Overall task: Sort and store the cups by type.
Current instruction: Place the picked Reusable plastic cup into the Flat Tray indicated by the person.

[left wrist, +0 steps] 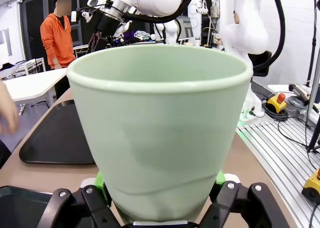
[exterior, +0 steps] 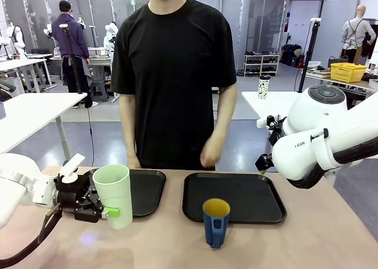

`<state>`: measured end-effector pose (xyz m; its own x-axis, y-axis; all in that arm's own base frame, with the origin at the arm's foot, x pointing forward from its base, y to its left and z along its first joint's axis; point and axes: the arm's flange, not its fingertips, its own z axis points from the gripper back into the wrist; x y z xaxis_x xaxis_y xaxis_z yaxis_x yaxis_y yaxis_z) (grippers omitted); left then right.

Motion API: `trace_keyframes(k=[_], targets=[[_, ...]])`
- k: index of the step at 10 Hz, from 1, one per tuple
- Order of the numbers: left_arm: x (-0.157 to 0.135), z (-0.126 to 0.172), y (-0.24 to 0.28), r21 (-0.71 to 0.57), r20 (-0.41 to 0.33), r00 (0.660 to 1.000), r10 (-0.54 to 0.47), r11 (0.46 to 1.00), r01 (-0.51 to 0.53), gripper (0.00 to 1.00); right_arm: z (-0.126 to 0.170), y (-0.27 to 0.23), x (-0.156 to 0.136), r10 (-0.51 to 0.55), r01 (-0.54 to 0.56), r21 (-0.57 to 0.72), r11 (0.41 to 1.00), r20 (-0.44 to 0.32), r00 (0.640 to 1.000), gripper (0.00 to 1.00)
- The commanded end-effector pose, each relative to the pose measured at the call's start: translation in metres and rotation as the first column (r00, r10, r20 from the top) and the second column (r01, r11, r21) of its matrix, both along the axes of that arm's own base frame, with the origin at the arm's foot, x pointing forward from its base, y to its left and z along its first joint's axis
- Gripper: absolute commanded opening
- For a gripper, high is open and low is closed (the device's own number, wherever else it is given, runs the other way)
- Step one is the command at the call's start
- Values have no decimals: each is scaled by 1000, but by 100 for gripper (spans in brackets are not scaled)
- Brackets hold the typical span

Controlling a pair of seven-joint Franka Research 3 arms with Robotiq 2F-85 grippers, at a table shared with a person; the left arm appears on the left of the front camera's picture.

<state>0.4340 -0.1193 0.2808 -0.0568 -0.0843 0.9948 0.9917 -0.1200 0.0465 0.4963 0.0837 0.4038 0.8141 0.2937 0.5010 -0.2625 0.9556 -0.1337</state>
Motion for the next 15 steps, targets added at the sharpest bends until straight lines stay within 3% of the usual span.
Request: trace_keyframes(k=[1, 14, 15], targets=[[2, 1, 0, -5, 2, 1000, 4, 1000, -4, 40, 0, 0, 0, 1, -1, 0, 1000, 1, 1000, 100], [2, 1, 0, -5, 2, 1000, 4, 1000, -4, 40, 0, 0, 0, 1, -1, 0, 1000, 1, 1000, 100], [0, 0, 0, 0, 0, 1000, 0, 1000, 0, 84, 0, 0, 0, 1, -1, 0, 1000, 1, 1000, 100]])
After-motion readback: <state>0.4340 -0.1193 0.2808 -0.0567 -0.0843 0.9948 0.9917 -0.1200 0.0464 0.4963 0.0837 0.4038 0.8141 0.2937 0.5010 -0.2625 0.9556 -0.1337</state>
